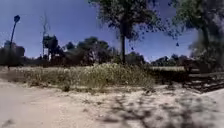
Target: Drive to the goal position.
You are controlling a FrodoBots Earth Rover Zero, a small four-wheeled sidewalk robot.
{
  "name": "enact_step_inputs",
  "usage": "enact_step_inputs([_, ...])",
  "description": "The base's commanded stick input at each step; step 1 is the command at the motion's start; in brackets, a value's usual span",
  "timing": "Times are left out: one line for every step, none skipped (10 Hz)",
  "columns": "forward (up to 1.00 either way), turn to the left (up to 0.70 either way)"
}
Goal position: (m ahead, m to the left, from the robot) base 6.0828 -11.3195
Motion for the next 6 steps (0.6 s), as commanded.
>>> enact_step_inputs([0.00, -0.85])
enact_step_inputs([0.00, -0.85])
enact_step_inputs([0.00, -0.85])
enact_step_inputs([0.00, -0.85])
enact_step_inputs([0.00, -0.85])
enact_step_inputs([0.00, -0.85])
